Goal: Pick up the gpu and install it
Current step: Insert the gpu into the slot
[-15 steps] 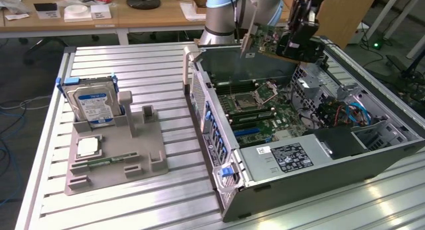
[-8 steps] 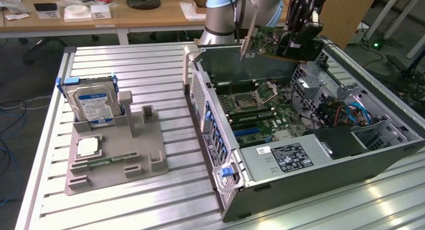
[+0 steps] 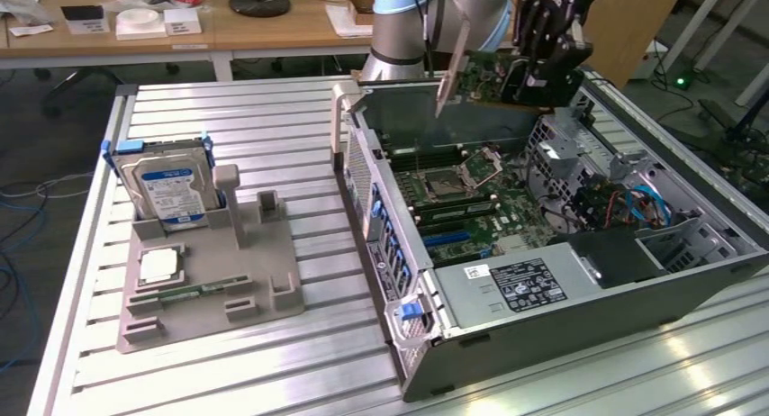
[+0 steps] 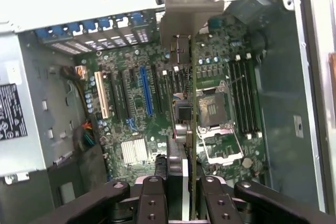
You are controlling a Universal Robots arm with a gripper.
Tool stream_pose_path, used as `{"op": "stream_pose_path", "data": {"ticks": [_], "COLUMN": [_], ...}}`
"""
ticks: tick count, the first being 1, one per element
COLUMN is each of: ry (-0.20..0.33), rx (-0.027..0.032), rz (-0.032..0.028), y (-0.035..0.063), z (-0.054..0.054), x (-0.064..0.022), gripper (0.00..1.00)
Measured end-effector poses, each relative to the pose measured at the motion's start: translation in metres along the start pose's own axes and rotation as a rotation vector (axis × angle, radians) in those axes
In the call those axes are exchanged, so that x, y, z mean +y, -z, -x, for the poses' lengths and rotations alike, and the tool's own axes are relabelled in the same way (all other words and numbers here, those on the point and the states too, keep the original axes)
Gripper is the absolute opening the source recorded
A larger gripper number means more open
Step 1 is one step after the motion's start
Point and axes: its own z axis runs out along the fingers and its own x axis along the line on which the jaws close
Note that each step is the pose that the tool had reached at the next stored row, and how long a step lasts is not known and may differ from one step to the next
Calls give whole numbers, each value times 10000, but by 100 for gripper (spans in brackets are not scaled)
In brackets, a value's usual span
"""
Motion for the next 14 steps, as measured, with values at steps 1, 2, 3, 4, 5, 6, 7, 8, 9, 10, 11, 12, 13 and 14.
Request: {"op": "stream_pose_path", "data": {"ticks": [1,2,3,4,5,6,7,8,9,10,11,12,13,14], "ry": [172,329,468,572,644,692,717,734,748,763,767,767,767,767], "rx": [2,3,4,2,-4,-11,-18,-26,-28,-25,-24,-23,-22,-22], "rz": [3,4,5,-10,-47,-110,-178,-253,-334,-364,-365,-365,-366,-365], "y": [0,0,-1,-2,-7,-11,-14,-19,-25,-31,-31,-31,-31,-31], "z": [0,0,0,0,0,1,0,0,0,0,0,0,0,0], "x": [0,0,0,0,-1,-1,0,0,-1,-1,-1,-1,-1,-1], "gripper": [28,28,28,28,28,28,28,28,28,28,28,28,28,28]}}
